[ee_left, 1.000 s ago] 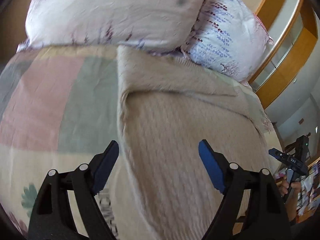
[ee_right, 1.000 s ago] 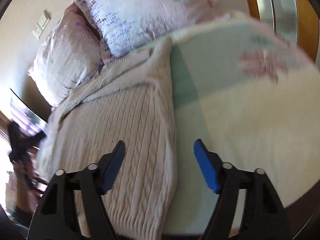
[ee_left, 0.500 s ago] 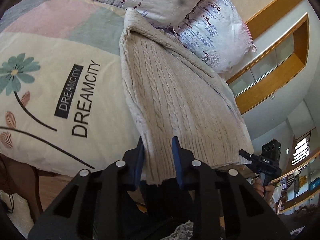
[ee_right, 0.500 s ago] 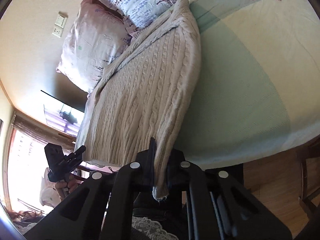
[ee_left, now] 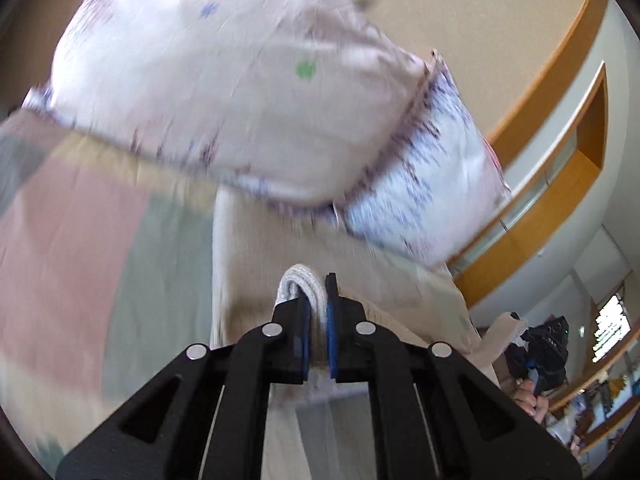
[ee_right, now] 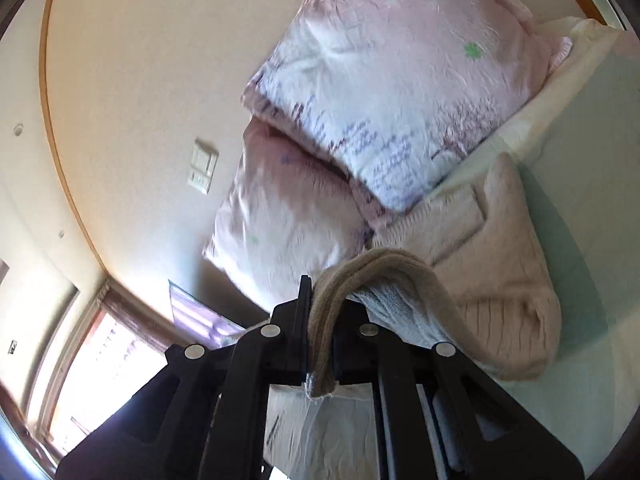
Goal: Fold small clothes
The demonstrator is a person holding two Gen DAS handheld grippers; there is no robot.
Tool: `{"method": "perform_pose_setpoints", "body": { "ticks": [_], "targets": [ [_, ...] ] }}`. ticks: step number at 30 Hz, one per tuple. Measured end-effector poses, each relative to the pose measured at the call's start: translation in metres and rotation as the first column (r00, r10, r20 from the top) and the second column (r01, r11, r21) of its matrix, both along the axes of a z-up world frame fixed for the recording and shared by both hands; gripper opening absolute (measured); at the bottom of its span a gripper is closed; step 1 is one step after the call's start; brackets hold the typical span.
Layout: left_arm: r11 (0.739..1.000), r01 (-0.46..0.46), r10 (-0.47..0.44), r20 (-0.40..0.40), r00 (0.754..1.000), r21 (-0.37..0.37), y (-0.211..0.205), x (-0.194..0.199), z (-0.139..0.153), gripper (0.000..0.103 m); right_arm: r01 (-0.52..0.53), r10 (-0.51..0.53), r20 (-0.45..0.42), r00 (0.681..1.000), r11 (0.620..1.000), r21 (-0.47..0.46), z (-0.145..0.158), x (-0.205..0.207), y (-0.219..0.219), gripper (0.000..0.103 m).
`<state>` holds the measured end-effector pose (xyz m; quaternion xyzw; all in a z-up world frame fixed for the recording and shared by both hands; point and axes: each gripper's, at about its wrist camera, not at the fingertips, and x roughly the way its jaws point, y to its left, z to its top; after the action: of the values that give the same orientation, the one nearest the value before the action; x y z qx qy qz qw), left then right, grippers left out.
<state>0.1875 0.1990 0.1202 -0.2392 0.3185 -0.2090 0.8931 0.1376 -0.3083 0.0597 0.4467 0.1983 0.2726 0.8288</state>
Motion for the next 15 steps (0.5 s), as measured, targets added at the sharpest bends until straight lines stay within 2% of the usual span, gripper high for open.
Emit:
{"method": "perform_pose_setpoints", "body": {
  "ticks": [2,4,6,7,8,9,10,11,13,15],
  "targets": [
    [0.999,-0.027,0.026,0.008,1.0,0.036,-0.012,0.044,0.007,0.006,0.043,-0.043,-0.015,0.999,0.999,0.034,-0.002,0.038,-0.009,0.008],
    [0.996,-0.034,0.034,-0.003,0.999,0.081,-0.029,0.09,0.001,0.006,0.107,-0.104,-0.064,0.993,0.993,0.051,-0.009,0.084,-0.015,0.008],
    [0.991,-0.041,0.048,-0.052,0.998,0.126,-0.044,0.129,-0.017,0.011,0.146,-0.147,-0.169,0.975,0.989,-0.014,-0.024,0.127,-0.015,0.011],
    [0.99,-0.05,0.064,-0.104,0.993,0.131,-0.047,0.146,-0.03,0.012,0.149,-0.159,-0.237,0.958,0.987,-0.061,-0.033,0.145,-0.013,0.024],
    [0.989,-0.063,0.083,-0.144,0.986,0.136,-0.047,0.155,-0.038,0.024,0.143,-0.166,-0.291,0.942,0.985,-0.098,-0.04,0.155,-0.012,0.045],
    [0.989,-0.074,0.094,-0.157,0.983,0.131,-0.043,0.158,-0.041,0.045,0.138,-0.169,-0.336,0.927,0.984,-0.113,-0.046,0.162,-0.015,0.056],
    [0.988,-0.092,0.111,-0.152,0.982,0.124,-0.035,0.154,-0.041,0.068,0.143,-0.168,-0.332,0.928,0.985,-0.1,-0.048,0.159,-0.019,0.073],
    [0.987,-0.11,0.125,-0.128,0.984,0.114,-0.025,0.147,-0.039,0.074,0.158,-0.176,-0.291,0.94,0.984,-0.082,-0.047,0.152,-0.025,0.088],
    [0.99,-0.096,0.109,-0.129,0.986,0.102,-0.009,0.134,-0.041,0.076,0.231,-0.249,-0.176,0.952,0.966,-0.118,-0.038,0.13,-0.038,0.097],
    [0.995,-0.063,0.076,-0.185,0.98,0.076,0.002,0.126,-0.053,0.076,0.265,-0.28,-0.121,0.952,0.956,-0.122,-0.034,0.119,-0.049,0.097]
  ]
}}
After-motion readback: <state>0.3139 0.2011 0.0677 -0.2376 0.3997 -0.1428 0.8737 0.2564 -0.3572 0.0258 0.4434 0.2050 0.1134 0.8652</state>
